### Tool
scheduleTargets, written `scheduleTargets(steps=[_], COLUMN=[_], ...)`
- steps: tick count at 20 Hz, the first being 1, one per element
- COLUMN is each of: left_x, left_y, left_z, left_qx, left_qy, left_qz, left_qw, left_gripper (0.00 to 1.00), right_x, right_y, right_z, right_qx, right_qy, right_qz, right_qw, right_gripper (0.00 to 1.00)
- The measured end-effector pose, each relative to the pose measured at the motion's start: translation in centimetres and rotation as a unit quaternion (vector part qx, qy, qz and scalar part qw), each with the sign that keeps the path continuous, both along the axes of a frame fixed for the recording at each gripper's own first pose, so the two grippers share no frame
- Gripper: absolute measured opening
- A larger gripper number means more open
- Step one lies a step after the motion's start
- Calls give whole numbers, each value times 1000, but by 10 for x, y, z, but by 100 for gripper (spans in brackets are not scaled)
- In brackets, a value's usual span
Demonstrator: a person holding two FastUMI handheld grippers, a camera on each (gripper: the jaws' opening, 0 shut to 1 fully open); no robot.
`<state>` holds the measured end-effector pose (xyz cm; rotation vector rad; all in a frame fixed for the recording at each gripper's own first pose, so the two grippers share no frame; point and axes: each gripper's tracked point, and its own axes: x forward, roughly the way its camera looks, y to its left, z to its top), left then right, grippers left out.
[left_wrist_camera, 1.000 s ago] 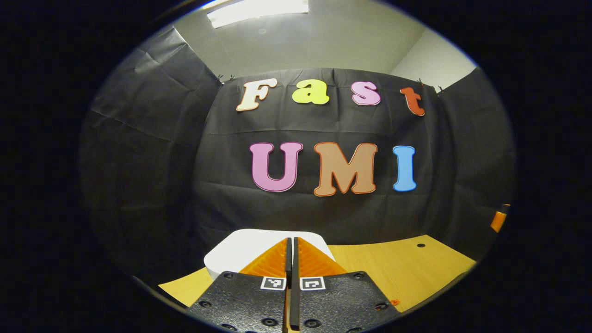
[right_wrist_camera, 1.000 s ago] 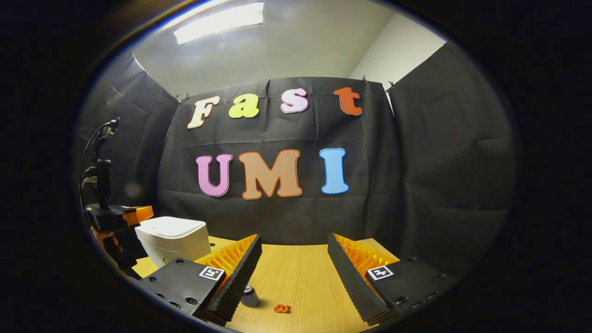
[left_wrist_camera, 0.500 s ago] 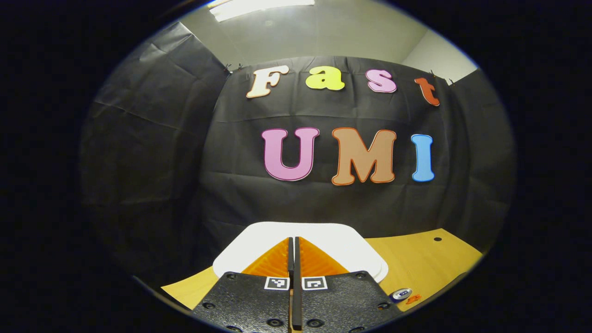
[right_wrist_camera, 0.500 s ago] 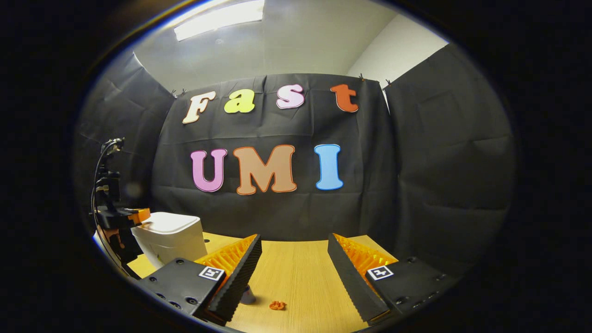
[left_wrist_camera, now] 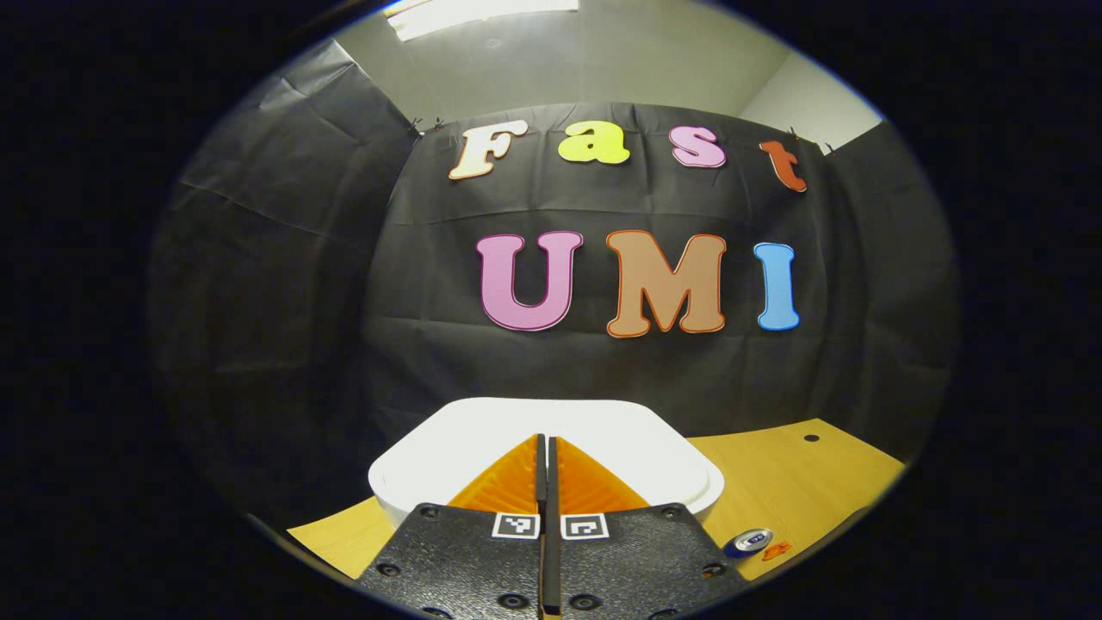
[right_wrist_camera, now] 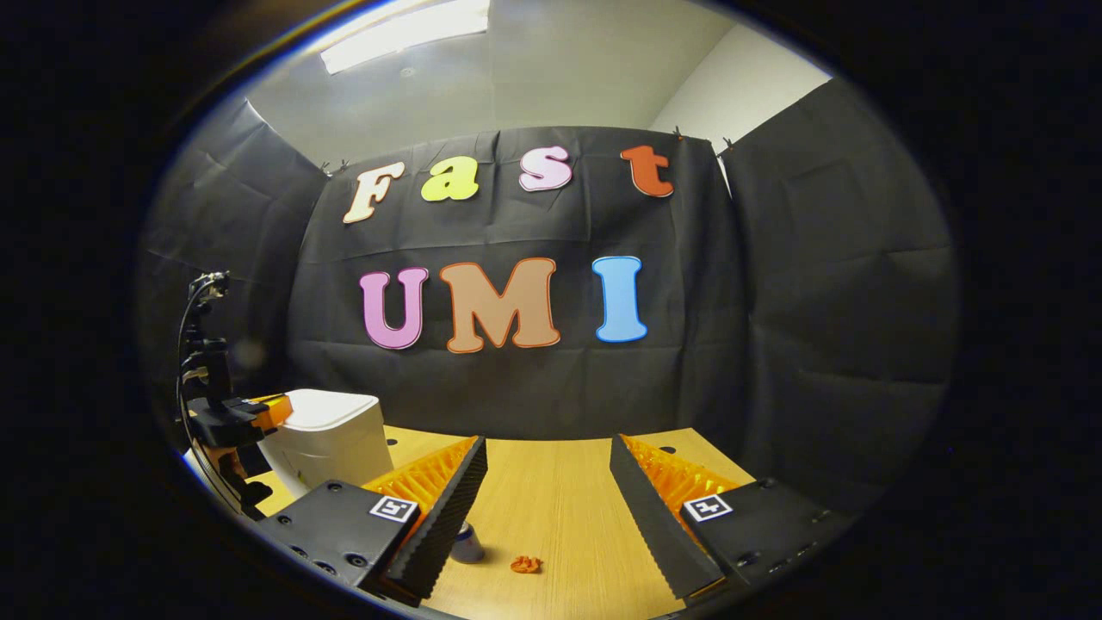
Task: Press the lid of the desktop garbage bin to open it, pick up the crumpled paper on the desktop and throw it into the bin, then pick up the pop can on the desktop and drop it into the bin, and finally close the garbage bin lid.
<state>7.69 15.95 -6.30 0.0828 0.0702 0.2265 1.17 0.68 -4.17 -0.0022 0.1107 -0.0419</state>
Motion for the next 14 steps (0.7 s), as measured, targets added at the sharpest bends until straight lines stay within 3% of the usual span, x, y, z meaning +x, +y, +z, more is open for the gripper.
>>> scheduleTargets(steps=[3,7,9,11,14], left_x=[1,1,2,8,8], left_y=[-1,1,0,-1,8], left_z=[2,10,11,30,65], left_qx=[-1,33,24,3,21], left_qy=[-2,-16,-16,-31,-64], left_qz=[-6,-1,-3,0,9], left_qw=[1000,999,1000,1000,998], left_gripper=[0,0,0,0,0], right_x=[1,-1,-3,-5,-6], right_y=[4,-1,-6,-7,-8], right_z=[2,2,1,1,-2], right_qx=[-2,1,0,0,-1], right_qy=[-2,0,1,0,4], right_qz=[6,5,-2,-7,-8], right_qw=[1000,1000,1000,1000,1000], right_gripper=[96,96,96,96,96])
